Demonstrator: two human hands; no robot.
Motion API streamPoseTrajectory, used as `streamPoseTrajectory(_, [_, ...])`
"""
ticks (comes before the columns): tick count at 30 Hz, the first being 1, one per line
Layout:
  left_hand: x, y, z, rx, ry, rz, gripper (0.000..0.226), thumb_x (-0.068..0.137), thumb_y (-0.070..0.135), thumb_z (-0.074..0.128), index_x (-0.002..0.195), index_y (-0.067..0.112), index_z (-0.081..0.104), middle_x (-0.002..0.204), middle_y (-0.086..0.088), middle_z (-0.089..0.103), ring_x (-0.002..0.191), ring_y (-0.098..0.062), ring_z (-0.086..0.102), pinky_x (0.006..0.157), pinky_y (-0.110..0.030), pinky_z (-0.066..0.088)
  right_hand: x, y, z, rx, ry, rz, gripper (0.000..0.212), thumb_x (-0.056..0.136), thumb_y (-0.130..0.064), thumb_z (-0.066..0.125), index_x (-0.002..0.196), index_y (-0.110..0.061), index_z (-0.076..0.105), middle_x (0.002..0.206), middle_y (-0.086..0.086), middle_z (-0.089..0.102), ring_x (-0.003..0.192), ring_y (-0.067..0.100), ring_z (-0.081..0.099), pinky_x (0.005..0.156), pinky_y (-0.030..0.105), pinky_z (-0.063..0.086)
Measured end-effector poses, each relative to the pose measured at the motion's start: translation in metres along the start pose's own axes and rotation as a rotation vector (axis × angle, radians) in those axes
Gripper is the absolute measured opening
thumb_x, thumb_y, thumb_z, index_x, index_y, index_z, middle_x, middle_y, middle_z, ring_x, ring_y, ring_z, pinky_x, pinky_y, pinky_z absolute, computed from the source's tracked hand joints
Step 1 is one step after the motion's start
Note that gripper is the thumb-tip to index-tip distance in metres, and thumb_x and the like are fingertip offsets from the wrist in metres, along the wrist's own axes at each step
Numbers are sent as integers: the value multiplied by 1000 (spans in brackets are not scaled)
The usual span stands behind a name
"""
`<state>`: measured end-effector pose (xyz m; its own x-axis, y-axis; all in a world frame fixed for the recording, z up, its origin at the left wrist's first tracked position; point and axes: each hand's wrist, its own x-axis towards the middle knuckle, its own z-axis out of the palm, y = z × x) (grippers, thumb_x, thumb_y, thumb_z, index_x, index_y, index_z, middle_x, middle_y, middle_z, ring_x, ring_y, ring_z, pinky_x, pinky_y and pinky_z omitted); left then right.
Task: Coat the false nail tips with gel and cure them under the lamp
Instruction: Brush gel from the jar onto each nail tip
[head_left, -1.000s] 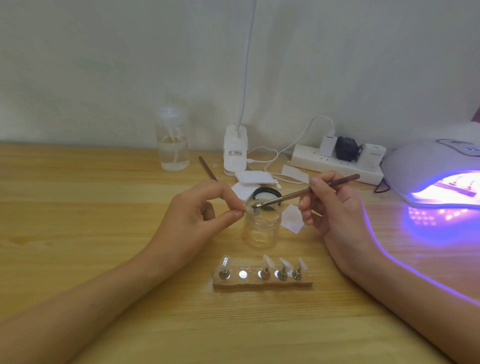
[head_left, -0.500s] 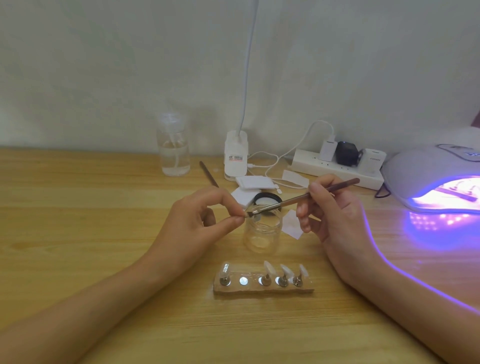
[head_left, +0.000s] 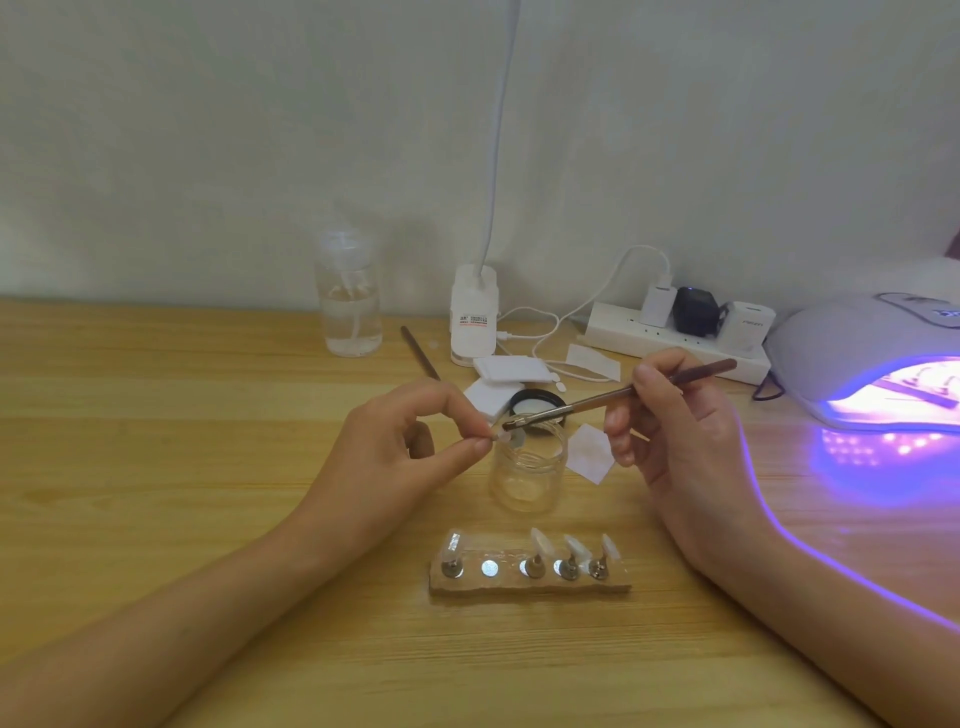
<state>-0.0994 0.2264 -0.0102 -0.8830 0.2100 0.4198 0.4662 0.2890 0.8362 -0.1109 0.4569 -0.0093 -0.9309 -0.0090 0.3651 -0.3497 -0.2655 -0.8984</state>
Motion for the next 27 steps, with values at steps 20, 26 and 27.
streamPoseTrajectory(20, [0, -1, 0, -4, 1, -20, 12, 81, 10, 77, 77, 19, 69, 76, 20, 65, 49, -7, 37, 51, -11, 34, -1, -2, 0, -95, 35, -4, 9, 86, -30, 61, 80, -24, 60, 61, 6, 61, 55, 15, 58, 47, 21, 45])
streamPoseTrajectory(26, [-1, 1, 0, 2, 0, -17, 12, 81, 10, 77, 77, 19, 69, 79, 18, 66, 49, -8, 37, 52, -13, 35, -1, -9, -11, -124, 144, -22, 38, 101, -14, 52, 69, -33, 60, 57, -5, 56, 51, 8, 53, 44, 17, 39])
streamPoseTrajectory(27, [-1, 1, 0, 4, 0, -19, 12, 81, 10, 77, 77, 18, 69, 78, 18, 66, 49, -8, 37, 52, -13, 35, -2, -11, -13, -125, 160, -21, 39, 101, -13, 52, 67, -33, 60, 56, -5, 55, 51, 7, 52, 43, 17, 38])
